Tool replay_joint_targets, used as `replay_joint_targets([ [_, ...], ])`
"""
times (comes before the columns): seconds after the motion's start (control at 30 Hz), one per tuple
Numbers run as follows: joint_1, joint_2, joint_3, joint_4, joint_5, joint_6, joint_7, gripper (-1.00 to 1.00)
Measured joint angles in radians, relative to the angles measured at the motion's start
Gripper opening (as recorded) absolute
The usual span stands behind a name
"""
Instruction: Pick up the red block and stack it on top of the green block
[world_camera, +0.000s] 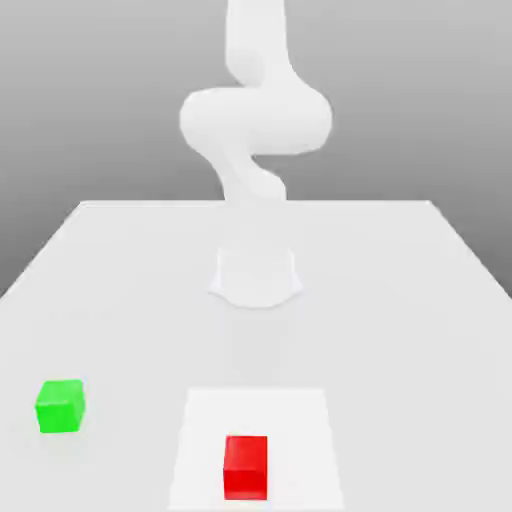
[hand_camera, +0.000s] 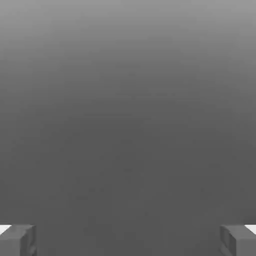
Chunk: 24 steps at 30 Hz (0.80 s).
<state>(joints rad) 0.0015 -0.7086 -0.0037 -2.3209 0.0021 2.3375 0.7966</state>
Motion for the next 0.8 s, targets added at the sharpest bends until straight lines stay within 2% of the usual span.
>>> replay_joint_targets([
  [0.8,-0.008,0.876,-0.013,-0.195,0.007,0.365,-0.022,0.0],
])
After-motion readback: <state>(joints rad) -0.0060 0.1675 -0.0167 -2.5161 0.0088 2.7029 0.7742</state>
